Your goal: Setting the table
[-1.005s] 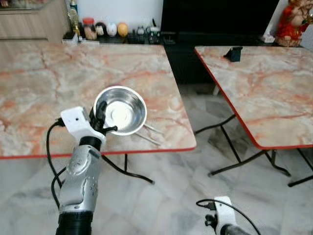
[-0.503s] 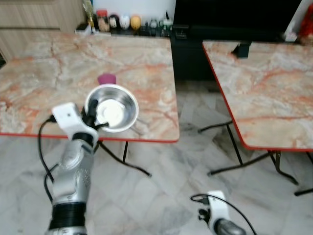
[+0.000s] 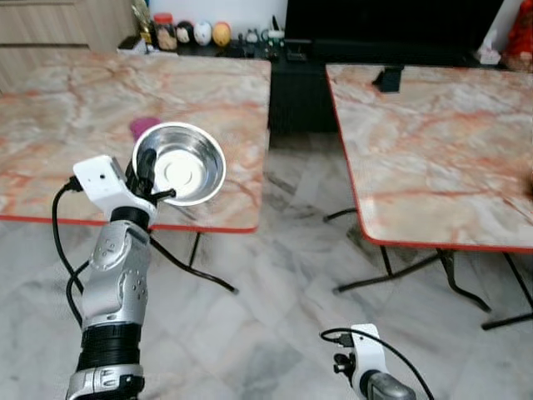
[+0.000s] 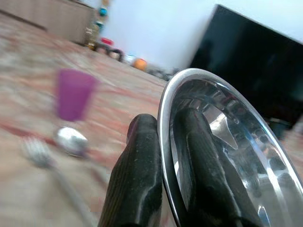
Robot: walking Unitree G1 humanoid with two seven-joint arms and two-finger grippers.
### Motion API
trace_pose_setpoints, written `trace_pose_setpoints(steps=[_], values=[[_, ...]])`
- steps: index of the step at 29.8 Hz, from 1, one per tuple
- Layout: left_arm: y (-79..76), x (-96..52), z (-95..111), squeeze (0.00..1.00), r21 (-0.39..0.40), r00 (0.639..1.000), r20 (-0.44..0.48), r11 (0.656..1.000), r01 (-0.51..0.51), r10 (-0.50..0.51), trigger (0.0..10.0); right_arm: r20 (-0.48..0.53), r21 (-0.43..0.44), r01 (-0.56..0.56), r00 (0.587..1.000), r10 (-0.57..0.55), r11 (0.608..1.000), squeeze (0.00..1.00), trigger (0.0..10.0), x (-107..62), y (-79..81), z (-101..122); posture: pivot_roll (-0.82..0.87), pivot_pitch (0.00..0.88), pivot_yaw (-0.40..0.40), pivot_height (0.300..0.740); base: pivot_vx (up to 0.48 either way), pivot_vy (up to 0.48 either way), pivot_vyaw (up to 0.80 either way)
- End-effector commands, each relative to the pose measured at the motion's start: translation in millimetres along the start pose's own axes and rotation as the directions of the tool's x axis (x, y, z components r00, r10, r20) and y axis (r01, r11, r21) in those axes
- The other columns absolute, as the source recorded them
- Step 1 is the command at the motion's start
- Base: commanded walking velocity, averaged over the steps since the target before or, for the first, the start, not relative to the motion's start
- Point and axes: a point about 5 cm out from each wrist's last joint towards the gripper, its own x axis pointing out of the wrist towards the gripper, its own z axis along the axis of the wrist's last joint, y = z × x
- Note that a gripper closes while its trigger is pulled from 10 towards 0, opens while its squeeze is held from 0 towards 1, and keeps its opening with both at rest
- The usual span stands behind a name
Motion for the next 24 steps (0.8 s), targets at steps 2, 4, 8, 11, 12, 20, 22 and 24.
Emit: trace_pose_setpoints(steps=[2,4,8,11,12,20,22,24], values=[[3.5,1.9,9,0.00,0.018,0.999,0.035,1.000,0.000,-0.001,10.0,0.017,0.005,-0.004,1.000,0.004,1.000,0.00,10.0,0.9,1.7,5,0.13,0.000,-0.052,0.740,0.000,-0.304,0.00],[3.3,2.0,9,0.00,0.017,0.999,0.034,1.000,0.001,-0.001,10.0,0.017,0.006,-0.003,1.000,0.003,1.000,0.00,10.0,0.8,1.3,5,0.13,0.000,-0.054,0.740,0.000,-0.304,0.00],[3.2,2.4,8,0.00,0.015,0.999,0.033,1.000,0.001,-0.002,10.0,0.017,0.005,-0.002,1.000,0.002,1.000,0.00,10.0,0.8,1.2,5,0.13,0.000,-0.054,0.740,0.000,-0.303,0.00],[2.0,2.5,8,0.00,0.013,0.999,0.033,1.000,0.003,-0.004,10.0,0.017,0.004,-0.003,1.000,0.003,1.000,0.00,10.0,0.8,0.9,5,0.13,0.000,-0.055,0.740,0.000,-0.303,0.00],[1.4,2.4,7,0.00,0.013,0.999,0.033,1.000,0.005,-0.005,10.0,0.016,0.002,-0.003,1.000,0.003,1.000,0.00,10.0,0.8,0.8,5,0.13,0.000,-0.056,0.740,0.000,-0.304,0.00],[-2.5,-2.9,4,0.00,0.014,1.000,0.028,1.000,0.012,-0.013,10.0,0.009,0.000,0.000,1.000,0.000,1.000,0.00,10.0,0.0,-1.6,3,0.12,0.000,-0.067,0.740,0.000,-0.304,0.00],[-2.9,-3.8,3,0.00,0.012,1.000,0.025,1.000,0.013,-0.013,10.0,0.009,0.002,0.001,1.000,-0.001,1.000,0.00,10.0,-0.1,-2.0,2,0.11,0.000,-0.063,0.740,0.000,-0.304,0.00],[-4.0,-5.3,0,0.00,0.011,1.000,0.014,1.000,0.018,-0.018,10.0,0.013,0.015,0.006,1.000,-0.007,1.000,0.00,10.0,-0.4,-2.6,1,0.10,0.000,-0.062,0.740,0.000,-0.300,0.00]])
